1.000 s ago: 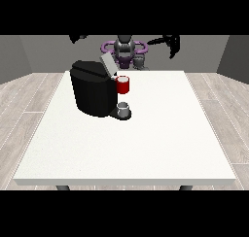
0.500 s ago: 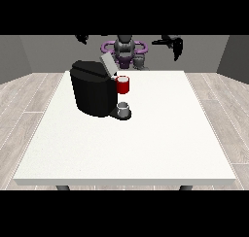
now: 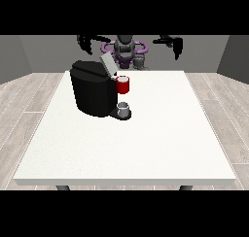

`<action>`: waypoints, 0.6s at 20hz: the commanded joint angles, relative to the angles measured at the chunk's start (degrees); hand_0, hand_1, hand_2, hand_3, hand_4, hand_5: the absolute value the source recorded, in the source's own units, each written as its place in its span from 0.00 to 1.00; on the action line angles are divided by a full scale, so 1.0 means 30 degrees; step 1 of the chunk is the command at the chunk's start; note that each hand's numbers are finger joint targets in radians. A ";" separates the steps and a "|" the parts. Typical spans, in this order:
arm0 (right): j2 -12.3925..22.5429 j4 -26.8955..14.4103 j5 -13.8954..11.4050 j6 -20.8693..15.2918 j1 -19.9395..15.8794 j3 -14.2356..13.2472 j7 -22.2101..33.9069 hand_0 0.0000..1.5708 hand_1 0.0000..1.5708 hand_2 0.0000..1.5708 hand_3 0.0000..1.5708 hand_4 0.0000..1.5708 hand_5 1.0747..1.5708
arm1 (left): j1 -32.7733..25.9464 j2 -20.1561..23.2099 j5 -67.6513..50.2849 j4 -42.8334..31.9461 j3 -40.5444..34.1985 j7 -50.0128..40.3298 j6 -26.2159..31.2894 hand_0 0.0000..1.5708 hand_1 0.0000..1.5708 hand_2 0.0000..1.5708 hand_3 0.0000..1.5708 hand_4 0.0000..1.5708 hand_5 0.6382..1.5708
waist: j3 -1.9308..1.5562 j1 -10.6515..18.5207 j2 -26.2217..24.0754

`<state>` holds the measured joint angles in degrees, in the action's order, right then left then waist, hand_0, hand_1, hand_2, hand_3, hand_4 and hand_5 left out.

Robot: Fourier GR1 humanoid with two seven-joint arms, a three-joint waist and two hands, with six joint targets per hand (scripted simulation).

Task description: Insert the coffee pod into the coffee machine and close the lid

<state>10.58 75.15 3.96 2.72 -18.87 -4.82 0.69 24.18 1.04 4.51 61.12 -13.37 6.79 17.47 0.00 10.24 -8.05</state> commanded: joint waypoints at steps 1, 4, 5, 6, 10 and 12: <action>-0.0194 -0.1113 -0.0004 -0.0311 -0.1346 -0.0322 0.0253 0.00 0.00 0.00 0.00 0.00 1.00 | -0.1189 -0.0329 -0.0357 0.1793 0.0747 0.0020 -0.1088 0.00 0.00 0.00 0.00 0.00 1.00 | -0.0002 0.0007 0.1020; 0.0571 -0.2479 0.0486 0.0501 -0.2173 -0.1190 -0.0487 0.00 0.00 0.00 0.00 0.00 1.00 | -0.1684 -0.0335 -0.1298 0.3150 0.1354 -0.0822 -0.1103 0.00 0.00 0.00 0.00 0.00 1.00 | -0.0005 0.0343 0.1652; 0.0246 -0.2710 -0.0248 0.0008 -0.1733 -0.0885 -0.1783 0.00 0.00 0.00 0.00 0.00 1.00 | -0.1988 0.0079 -0.1171 0.3476 0.0784 -0.0289 -0.0151 0.00 0.00 0.00 0.00 0.00 1.00 | -0.0004 0.0386 0.2174; 0.0685 -0.2900 0.0062 0.0404 -0.2957 -0.1040 -0.0633 0.00 0.00 0.00 0.00 0.00 1.00 | -0.1604 0.0182 -0.1543 0.4009 0.0667 -0.1387 -0.0369 0.00 0.00 0.00 0.00 0.00 1.00 | -0.0003 0.0309 0.2073; -0.0615 -0.2722 -0.0390 0.0256 -0.2785 0.0069 -0.0956 0.00 0.00 0.00 0.00 0.00 1.00 | -0.2358 0.0752 -0.1386 0.4786 0.0513 -0.1304 -0.1542 0.00 0.00 0.00 0.00 0.00 1.00 | 0.0001 -0.1140 0.2351; 0.0377 -0.3404 -0.0305 0.0260 -0.4535 -0.0603 0.0294 0.00 0.00 0.00 0.00 0.00 1.00 | -0.3076 -0.0109 -0.0894 0.4723 0.1526 -0.0760 -0.1324 0.00 0.00 0.00 0.00 0.00 1.00 | 0.0002 -0.0368 0.2769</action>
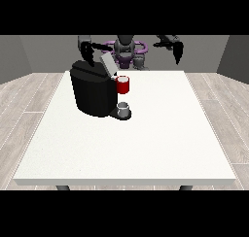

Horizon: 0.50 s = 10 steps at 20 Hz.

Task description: Insert the coffee pod into the coffee machine and close the lid

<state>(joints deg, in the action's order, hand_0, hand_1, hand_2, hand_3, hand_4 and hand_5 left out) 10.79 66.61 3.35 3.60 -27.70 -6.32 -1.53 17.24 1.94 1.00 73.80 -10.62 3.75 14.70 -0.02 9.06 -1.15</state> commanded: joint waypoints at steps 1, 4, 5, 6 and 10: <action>-0.0862 -0.0188 -0.0929 -0.0130 -0.0339 0.1251 0.0075 0.00 0.00 0.00 0.00 0.00 1.00 | -0.0227 0.0671 -0.0385 0.0577 -0.0277 -0.0490 -0.0244 0.00 0.00 0.00 0.00 0.00 1.00 | 0.0007 -0.0721 0.0249; -0.0825 -0.0590 -0.0902 -0.0230 -0.1005 0.0953 0.0390 0.00 0.00 0.00 0.00 0.00 1.00 | -0.0774 0.0308 -0.0331 0.1934 0.0352 -0.1423 -0.0786 0.00 0.00 0.00 0.00 0.00 1.00 | 0.0007 -0.0699 0.0036; -0.0113 -0.1680 -0.0969 0.0065 -0.1347 0.0384 -0.0453 0.00 0.00 0.00 0.00 0.00 1.00 | -0.1503 -0.0609 0.0061 0.2684 0.1510 -0.0941 -0.1084 0.00 0.00 0.00 0.00 0.00 1.00 | 0.0004 -0.0039 0.0499; -0.0266 -0.1494 -0.1031 -0.0063 -0.1304 0.0372 -0.1037 0.00 0.00 0.00 0.00 0.00 1.00 | -0.1664 0.0661 -0.0652 0.2044 0.0236 0.0144 -0.0082 0.00 0.00 0.00 0.00 0.00 1.00 | 0.0007 -0.0303 0.0980; -0.0712 -0.2131 -0.1372 -0.0819 -0.2822 0.0365 -0.0946 0.00 0.00 0.00 0.00 0.03 1.00 | -0.1071 0.0322 -0.0670 0.2355 0.0584 0.0116 -0.0598 0.00 0.00 0.00 0.00 0.00 1.00 | 0.0006 -0.0009 0.1605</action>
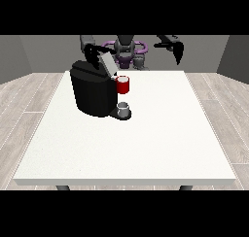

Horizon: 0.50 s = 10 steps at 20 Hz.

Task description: Insert the coffee pod into the coffee machine and close the lid

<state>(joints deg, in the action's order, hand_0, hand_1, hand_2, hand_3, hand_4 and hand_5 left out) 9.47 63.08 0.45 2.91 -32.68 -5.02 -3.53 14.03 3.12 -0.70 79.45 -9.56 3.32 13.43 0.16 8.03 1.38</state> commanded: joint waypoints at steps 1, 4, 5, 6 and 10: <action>0.0787 -0.1028 0.0272 0.0657 -0.0831 -0.0692 -0.0247 0.00 0.00 0.00 0.00 0.00 1.00 | -0.0200 0.1097 -0.1106 0.0393 -0.0835 0.0251 0.0890 0.00 0.00 0.00 0.00 0.00 1.00 | -0.0053 0.0281 0.0779; 0.0245 -0.1630 -0.0192 0.0361 -0.1753 -0.0267 -0.0300 0.00 0.00 0.00 0.00 0.00 1.00 | 0.0507 0.0525 -0.0646 0.0715 -0.0207 -0.0257 -0.0183 0.00 0.00 0.00 0.00 0.08 1.00 | -0.0054 0.0244 0.1087; -0.0317 -0.1111 -0.0605 0.0197 -0.1142 0.0382 -0.0875 0.00 0.00 0.00 0.00 0.00 1.00 | -0.0038 0.0485 0.0153 0.0020 0.0004 0.0536 -0.0554 0.00 0.00 0.00 0.00 0.00 1.00 | -0.0053 -0.0286 0.1016; -0.0709 -0.0774 -0.0512 -0.0188 -0.2173 0.0522 0.0758 0.00 0.00 0.00 0.00 0.00 1.00 | 0.0761 0.0734 -0.0157 -0.0319 -0.0478 0.0053 -0.0879 0.00 0.00 0.00 0.00 0.00 1.00 | -0.0050 -0.0490 0.0656; -0.0888 -0.1319 -0.1093 -0.0312 -0.1638 0.0857 -0.0093 0.00 0.00 0.00 0.00 0.00 1.00 | 0.0185 0.1392 -0.0756 -0.0396 -0.0693 0.0268 0.0122 0.00 0.00 0.00 0.00 0.00 1.00 | -0.0051 -0.0276 0.0788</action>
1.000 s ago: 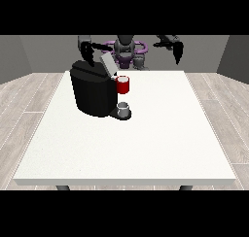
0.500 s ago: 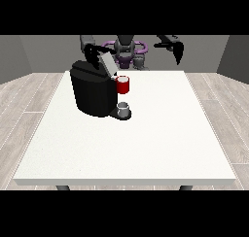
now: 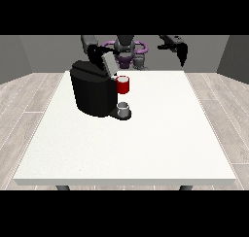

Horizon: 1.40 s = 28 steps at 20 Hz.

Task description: Insert the coffee pod into the coffee machine and close the lid

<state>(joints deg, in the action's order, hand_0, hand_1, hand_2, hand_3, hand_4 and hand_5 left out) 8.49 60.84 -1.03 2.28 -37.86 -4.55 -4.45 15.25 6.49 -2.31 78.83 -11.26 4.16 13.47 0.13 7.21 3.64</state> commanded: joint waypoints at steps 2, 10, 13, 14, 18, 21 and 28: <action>0.0511 -0.1126 0.0055 0.0998 -0.0381 -0.0102 0.0384 0.00 0.00 0.00 0.00 0.00 1.00 | -0.0737 -0.0322 -0.0105 0.0632 0.0614 -0.0521 -0.0054 0.00 0.00 0.00 0.00 0.00 1.00 | -0.0045 0.0332 -0.0171; -0.0327 -0.0914 -0.1136 0.0009 -0.2411 0.0729 0.1021 0.00 0.00 0.00 0.00 0.00 1.00 | 0.0014 -0.0127 0.0140 -0.0816 0.0291 0.0923 -0.0768 0.00 0.00 0.00 0.00 0.02 1.00 | -0.0040 0.0084 0.0433; -0.0528 -0.0936 -0.1459 0.0065 -0.2526 0.1048 0.1061 0.00 0.00 0.00 0.00 0.11 1.00 | -0.0790 -0.0167 0.0721 -0.0468 0.0825 0.0931 -0.0868 0.00 0.00 0.00 0.00 0.10 1.00 | -0.0041 0.0380 -0.0126; -0.0264 -0.1597 -0.2110 -0.0246 -0.1841 0.1127 -0.0454 0.00 0.00 0.00 0.00 0.08 1.00 | -0.0107 0.0283 -0.0157 0.0298 0.0396 -0.0738 -0.0546 0.00 0.00 0.00 0.00 0.12 1.00 | -0.0046 0.0794 0.0229; -0.0622 -0.1493 -0.2385 -0.0492 -0.3735 0.1147 0.0651 0.00 0.00 0.00 0.00 0.07 1.00 | 0.0753 0.0756 -0.0393 -0.0896 -0.0169 0.0458 -0.0436 0.00 0.00 0.00 0.00 0.08 1.00 | -0.0040 0.0440 0.0848; -0.1116 -0.1788 -0.2344 -0.0454 -0.2982 0.1203 0.0592 0.00 0.00 0.00 0.00 0.05 1.00 | -0.0808 -0.0061 -0.0070 -0.0135 0.0913 -0.0110 -0.0499 0.00 0.00 0.00 0.00 0.11 1.00 | -0.0044 0.0717 -0.0305; -0.2780 -0.0233 -0.1550 -0.0010 -0.0336 0.3014 -0.1782 0.00 0.00 0.00 0.00 0.16 1.00 | -0.0534 0.0182 -0.0358 -0.0642 0.0494 0.0713 -0.0527 0.00 0.00 0.00 0.00 0.12 1.00 | -0.0046 -0.0312 -0.1352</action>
<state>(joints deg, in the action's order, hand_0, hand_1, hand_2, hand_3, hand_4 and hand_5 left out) 2.40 58.77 -6.59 2.70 -43.65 1.60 -6.28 14.54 7.13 -2.58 76.07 -10.24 6.76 10.98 0.01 6.45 2.04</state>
